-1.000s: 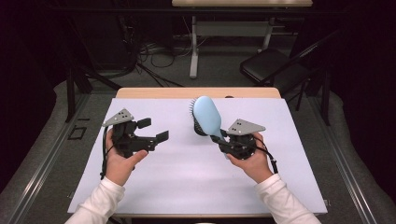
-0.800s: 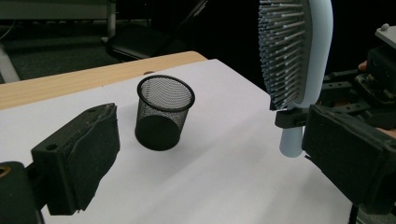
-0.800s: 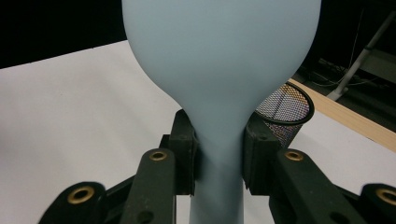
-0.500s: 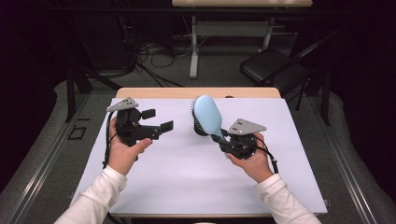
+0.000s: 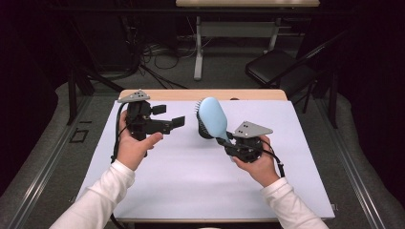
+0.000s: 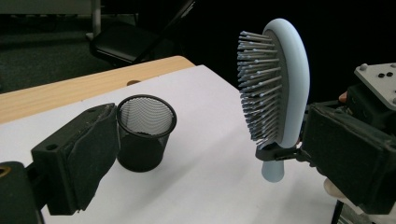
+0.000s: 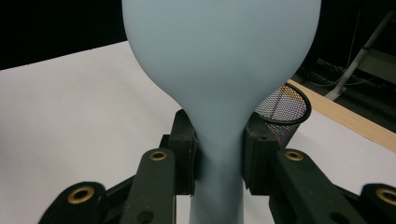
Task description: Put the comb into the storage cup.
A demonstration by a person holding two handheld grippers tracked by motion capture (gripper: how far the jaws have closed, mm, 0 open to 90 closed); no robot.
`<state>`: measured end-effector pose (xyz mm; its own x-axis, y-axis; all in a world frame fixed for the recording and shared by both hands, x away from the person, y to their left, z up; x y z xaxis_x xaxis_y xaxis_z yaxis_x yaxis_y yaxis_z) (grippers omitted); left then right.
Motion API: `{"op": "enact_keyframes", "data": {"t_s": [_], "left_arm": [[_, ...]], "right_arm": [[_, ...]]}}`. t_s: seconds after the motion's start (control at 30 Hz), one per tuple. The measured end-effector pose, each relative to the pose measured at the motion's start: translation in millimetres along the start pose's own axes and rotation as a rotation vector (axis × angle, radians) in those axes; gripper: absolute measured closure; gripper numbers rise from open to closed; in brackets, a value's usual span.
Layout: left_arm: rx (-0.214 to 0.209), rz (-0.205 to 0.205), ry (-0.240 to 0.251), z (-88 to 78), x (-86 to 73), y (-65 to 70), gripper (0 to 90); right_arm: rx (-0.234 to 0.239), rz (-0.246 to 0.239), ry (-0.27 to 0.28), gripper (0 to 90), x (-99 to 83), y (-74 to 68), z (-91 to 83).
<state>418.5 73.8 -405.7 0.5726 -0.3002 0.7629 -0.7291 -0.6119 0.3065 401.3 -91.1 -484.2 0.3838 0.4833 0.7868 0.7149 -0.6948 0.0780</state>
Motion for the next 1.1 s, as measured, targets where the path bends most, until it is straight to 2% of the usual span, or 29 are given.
{"op": "enact_keyframes", "data": {"t_s": [0.27,0.53,1.1], "left_arm": [[-0.025,0.019,-0.018,11.3,8.8,11.2,4.5],[-0.054,0.017,-0.033,22.0,15.9,19.7,4.5],[-0.114,-0.026,-0.04,42.5,25.9,28.6,4.6]], "right_arm": [[-0.002,0.002,0.003,69.4,0.0,-0.1,-0.1],[-0.002,-0.007,-0.001,69.3,-0.2,-2.4,1.5],[-0.001,-0.009,0.001,69.3,0.1,-3.6,1.4]]}}
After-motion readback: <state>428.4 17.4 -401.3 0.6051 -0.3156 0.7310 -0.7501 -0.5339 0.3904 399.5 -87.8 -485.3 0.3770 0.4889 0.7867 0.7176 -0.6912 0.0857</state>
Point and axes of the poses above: each handheld gripper's, and its own axes: z roughly forward along the jaws, x roughly out of its top, y roughly to its right, the point moved 10 cm from there along z, roughly forward along the jaws, and after that the axes turned 14 degrees about -y, right-handed, at the moved point
